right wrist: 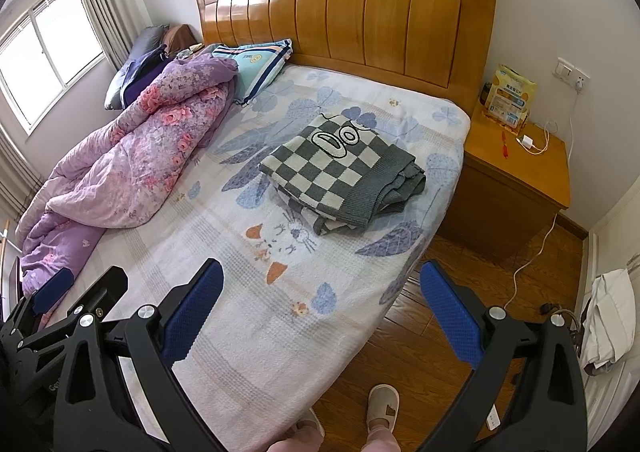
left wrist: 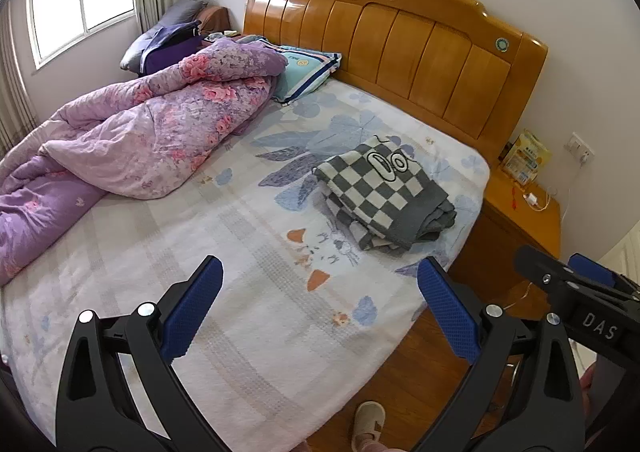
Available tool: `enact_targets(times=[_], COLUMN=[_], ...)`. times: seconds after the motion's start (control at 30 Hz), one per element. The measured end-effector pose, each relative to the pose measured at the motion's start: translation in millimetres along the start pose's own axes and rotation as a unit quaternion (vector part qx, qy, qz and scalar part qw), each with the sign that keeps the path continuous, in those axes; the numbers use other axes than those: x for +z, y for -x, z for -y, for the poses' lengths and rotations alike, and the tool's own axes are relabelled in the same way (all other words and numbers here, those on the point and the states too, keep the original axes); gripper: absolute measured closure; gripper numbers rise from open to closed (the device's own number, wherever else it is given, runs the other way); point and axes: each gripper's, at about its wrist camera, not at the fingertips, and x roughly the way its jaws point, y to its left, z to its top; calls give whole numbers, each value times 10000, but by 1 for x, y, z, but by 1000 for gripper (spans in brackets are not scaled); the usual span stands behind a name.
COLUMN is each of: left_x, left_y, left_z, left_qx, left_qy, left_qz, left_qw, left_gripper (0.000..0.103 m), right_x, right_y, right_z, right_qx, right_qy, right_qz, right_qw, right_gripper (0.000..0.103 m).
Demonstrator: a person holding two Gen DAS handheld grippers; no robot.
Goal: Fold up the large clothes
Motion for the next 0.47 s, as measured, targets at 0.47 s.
enact_targets(times=[0.47], left_x=[-1], left_y=[-9], left_z=[6], left_qx=[-140], left_qy=[8], left_qz=[-175], left_qw=[9997], left_gripper=[5], right_x=[4], right_y=[-6], right_z=[4], right_qx=[7], right_qy=[-10], right_qz=[-42], right_qw=[10000], right_gripper=[8])
